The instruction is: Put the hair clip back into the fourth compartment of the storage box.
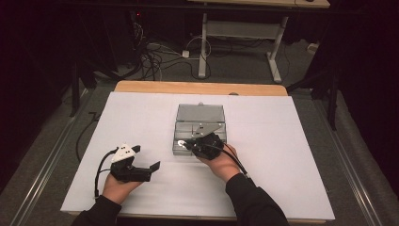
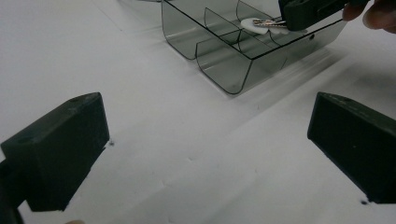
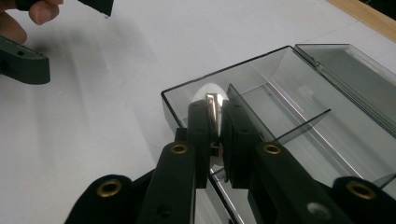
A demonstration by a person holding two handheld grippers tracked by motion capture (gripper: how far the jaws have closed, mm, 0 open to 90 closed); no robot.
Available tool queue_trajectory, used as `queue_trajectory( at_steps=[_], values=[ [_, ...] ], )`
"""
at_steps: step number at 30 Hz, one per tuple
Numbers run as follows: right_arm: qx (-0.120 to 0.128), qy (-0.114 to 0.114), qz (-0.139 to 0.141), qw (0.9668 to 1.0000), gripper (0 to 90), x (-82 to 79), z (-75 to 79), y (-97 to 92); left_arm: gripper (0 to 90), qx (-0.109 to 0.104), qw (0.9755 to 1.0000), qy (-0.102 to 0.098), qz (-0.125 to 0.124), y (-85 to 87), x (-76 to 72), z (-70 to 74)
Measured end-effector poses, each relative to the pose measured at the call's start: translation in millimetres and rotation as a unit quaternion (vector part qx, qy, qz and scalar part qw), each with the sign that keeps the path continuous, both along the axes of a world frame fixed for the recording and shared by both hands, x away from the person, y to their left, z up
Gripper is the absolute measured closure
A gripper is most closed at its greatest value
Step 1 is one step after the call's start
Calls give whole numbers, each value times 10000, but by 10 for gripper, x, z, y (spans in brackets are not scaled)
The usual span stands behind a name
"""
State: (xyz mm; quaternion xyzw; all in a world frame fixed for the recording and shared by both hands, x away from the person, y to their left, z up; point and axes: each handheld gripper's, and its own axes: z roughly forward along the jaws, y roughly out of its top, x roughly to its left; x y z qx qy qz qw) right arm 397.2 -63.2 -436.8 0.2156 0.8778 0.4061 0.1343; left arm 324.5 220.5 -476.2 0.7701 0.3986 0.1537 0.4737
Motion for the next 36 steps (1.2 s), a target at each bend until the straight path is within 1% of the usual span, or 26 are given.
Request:
queue_trajectory(
  at_steps=[9,24,27,28,29,30,33,36],
  values=[
    [-24,96,-47,9999,839,109,-39,96,0,-18,10000,-3,12,6,3,1],
    [-106,105,-75,9999,838,139,-57,118,0,-29,10000,15,8,11,7,-3],
    [-62,120,-98,9999,830,154,-69,115,0,-29,10000,25,5,12,8,-4],
    [-42,129,-107,9999,777,156,-70,112,0,-31,10000,21,5,12,7,-3],
    [14,164,-126,9998,697,157,-70,110,0,-39,10000,18,4,12,7,-3],
    [110,214,-107,9997,633,159,-63,106,0,-41,10000,17,7,12,7,-3],
    [197,202,-119,9995,582,142,-6,71,0,-43,10000,33,9,18,11,-5],
    [305,258,-119,9991,549,136,58,6,0,-46,10000,32,4,18,13,-7]
  ],
)
